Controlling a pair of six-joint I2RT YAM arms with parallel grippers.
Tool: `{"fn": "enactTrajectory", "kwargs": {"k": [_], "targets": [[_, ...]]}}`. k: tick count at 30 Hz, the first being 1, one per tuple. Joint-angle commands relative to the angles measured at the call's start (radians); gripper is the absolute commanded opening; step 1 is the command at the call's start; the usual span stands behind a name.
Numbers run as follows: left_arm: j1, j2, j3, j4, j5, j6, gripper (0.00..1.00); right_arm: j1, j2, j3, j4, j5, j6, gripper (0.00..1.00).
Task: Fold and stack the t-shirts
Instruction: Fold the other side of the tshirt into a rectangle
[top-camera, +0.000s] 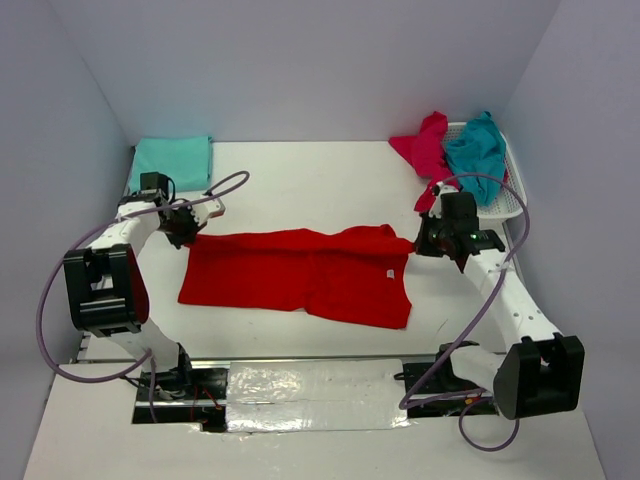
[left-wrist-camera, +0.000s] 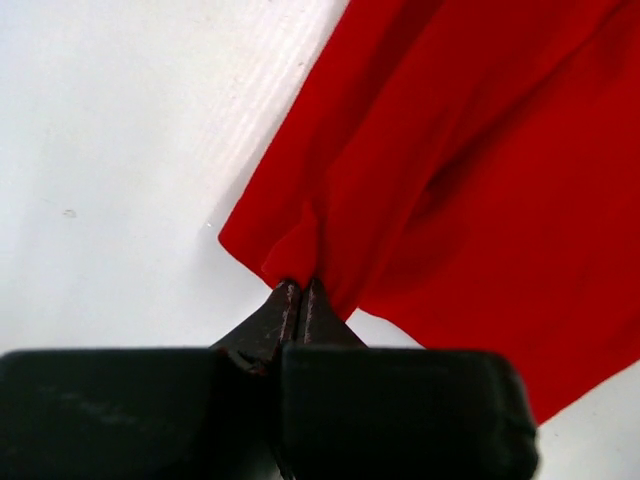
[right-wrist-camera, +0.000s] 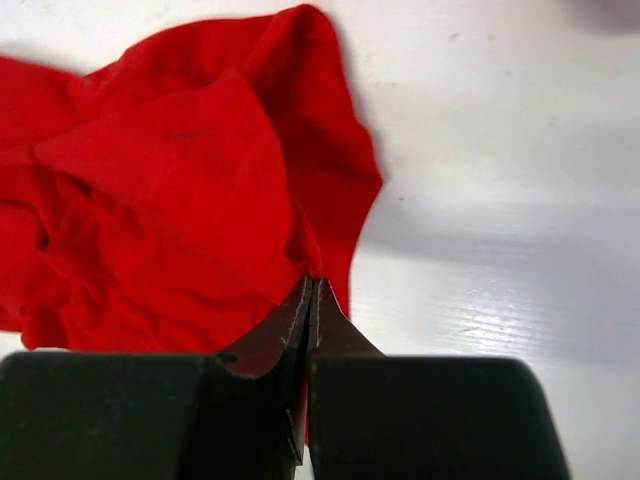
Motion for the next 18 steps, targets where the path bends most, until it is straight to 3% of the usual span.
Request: {"fn": "enactTrajectory", "kwargs": {"k": [1, 8, 12, 16, 18], "targets": [[0.006, -0.03, 0.028, 0.039, -0.001, 0.039, 0.0, -0.034, -0.027, -0.011, -0.01, 0.02, 0.026, 0.0], [-0.003, -0.049, 0.01, 0.109, 0.035, 0.033, 0.0, -0.035, -0.02, -0.059, -0.004, -0.026, 0.033, 0.0], [-0.016, -0.007, 0.093, 0.223, 0.041, -0.115, 0.0, -0.035, 0.014, -0.022, 0.016, -0.037, 0.036, 0.0], [-0.027, 0.155, 0.339, 0.244, 0.054, -0.257, 0.0, -0.036, 0.158, 0.175, 0.027, -0.017, 0.01, 0.0], [-0.027, 0.198, 0.392, 0.232, 0.067, -0.297, 0.0, -0.039, 0.275, 0.321, 0.042, 0.006, -0.003, 0.0]]}}
